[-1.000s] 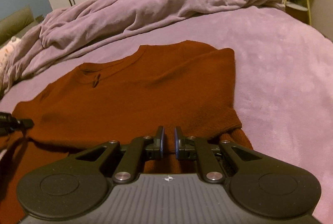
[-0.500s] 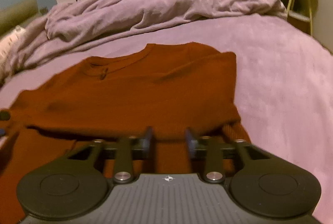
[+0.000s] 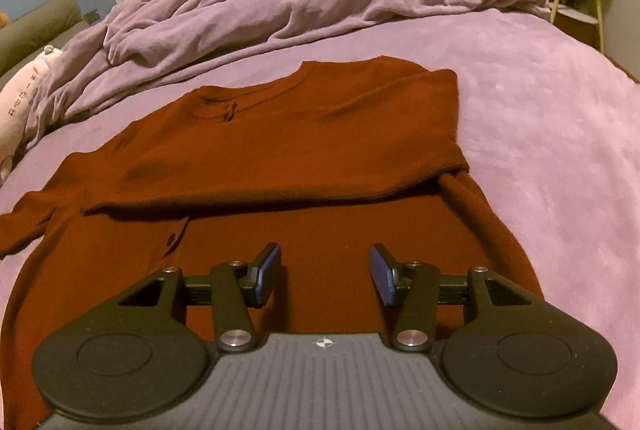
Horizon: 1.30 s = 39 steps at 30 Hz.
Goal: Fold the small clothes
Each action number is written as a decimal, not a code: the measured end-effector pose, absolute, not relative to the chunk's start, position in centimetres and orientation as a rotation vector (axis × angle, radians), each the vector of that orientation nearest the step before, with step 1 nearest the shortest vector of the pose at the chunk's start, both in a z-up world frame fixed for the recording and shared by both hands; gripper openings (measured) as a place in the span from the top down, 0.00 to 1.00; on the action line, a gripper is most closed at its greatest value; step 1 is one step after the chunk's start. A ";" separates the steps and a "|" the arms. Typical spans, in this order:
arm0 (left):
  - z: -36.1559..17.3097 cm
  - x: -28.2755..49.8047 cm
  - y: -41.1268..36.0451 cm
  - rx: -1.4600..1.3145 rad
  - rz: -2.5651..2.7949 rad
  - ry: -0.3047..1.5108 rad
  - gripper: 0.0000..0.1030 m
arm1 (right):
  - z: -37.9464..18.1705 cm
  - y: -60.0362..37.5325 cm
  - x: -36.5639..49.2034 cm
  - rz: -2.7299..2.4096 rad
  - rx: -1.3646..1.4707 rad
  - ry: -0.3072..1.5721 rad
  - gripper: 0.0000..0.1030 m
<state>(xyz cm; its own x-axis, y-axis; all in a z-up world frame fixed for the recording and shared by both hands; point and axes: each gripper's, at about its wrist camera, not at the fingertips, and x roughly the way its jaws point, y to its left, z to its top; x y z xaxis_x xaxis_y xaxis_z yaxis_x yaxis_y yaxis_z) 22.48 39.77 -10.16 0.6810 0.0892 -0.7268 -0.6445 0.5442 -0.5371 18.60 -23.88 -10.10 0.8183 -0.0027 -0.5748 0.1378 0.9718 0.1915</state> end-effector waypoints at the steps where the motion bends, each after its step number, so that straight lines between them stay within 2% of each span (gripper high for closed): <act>1: -10.3 22.3 40.0 -0.914 0.475 0.692 0.42 | -10.0 -23.7 18.7 -0.076 0.232 0.610 0.53; 3: -10.5 22.5 40.6 -0.936 0.475 0.662 0.51 | -9.8 -23.4 18.9 -0.071 0.235 0.613 0.52; 5: -11.0 22.7 41.0 -0.951 0.499 0.651 0.71 | -9.5 -23.0 19.0 -0.074 0.224 0.612 0.51; 6: -11.2 22.7 41.3 -0.959 0.505 0.650 0.76 | -9.4 -22.8 19.0 -0.073 0.220 0.609 0.50; 7: -11.3 22.6 41.5 -0.968 0.504 0.648 0.85 | -9.4 -22.7 18.9 -0.071 0.219 0.605 0.49; 13: -9.7 22.0 40.4 -0.880 0.467 0.621 0.88 | -9.5 -22.7 18.5 -0.068 0.239 0.607 0.48; 18: -2.9 23.0 33.1 -0.633 0.295 0.584 0.89 | -9.1 -23.5 17.7 -0.067 0.266 0.582 0.48; 21: 1.4 23.9 25.3 -0.474 0.124 0.531 0.89 | -9.0 -23.9 17.2 -0.065 0.296 0.564 0.48; 24: 3.0 24.6 16.2 -0.325 -0.070 0.510 0.87 | -8.8 -24.1 16.5 -0.061 0.328 0.552 0.48; 25: 2.6 24.8 13.1 -0.272 -0.111 0.524 0.85 | -8.8 -24.2 16.2 -0.060 0.337 0.546 0.48; 27: 1.0 24.9 8.2 -0.177 -0.182 0.579 0.70 | -8.7 -24.4 15.5 -0.055 0.351 0.538 0.48; 28: -0.1 24.8 6.5 -0.153 -0.206 0.607 0.54 | -8.7 -24.5 15.2 -0.050 0.356 0.538 0.48; 32: -4.6 23.4 3.5 -0.083 -0.231 0.731 0.53 | -8.6 -25.2 15.0 -0.025 0.357 0.546 0.48; 39: -8.1 21.6 7.3 -0.058 -0.025 0.809 0.52 | -7.9 -24.0 19.5 0.135 0.403 0.563 0.48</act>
